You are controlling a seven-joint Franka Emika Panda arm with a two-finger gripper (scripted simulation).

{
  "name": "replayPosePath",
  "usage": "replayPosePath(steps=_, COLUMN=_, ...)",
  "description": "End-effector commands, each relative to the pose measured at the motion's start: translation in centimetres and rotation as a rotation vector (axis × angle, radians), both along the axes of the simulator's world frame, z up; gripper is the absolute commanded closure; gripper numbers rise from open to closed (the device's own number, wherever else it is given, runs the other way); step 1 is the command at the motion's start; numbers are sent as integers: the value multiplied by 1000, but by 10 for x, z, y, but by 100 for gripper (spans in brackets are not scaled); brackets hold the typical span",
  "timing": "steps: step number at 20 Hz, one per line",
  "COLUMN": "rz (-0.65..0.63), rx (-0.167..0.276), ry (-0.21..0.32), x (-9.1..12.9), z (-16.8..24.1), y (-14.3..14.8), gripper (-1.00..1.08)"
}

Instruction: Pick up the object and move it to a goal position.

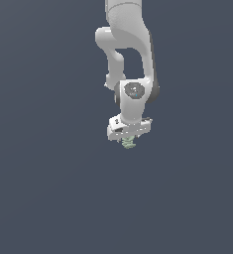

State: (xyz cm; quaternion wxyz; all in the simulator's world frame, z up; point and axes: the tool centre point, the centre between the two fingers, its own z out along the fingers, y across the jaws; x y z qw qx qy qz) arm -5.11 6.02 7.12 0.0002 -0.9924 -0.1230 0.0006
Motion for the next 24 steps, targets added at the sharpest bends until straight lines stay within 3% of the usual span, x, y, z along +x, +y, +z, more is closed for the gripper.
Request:
replayPosePath(steps=1, rz=0, rx=0, ry=-1, x=0, z=-7, y=0, gripper=-92)
replayPosePath(steps=4, rz=0, rx=0, ry=-1, x=1, z=-9, y=0, gripper=-92)
replayPosePath(steps=5, rz=0, rx=0, ry=-1, x=1, z=-9, y=0, gripper=108)
replayPosePath(steps=24, rz=1, rx=0, ry=-3, x=12, z=10, y=4, gripper=108)
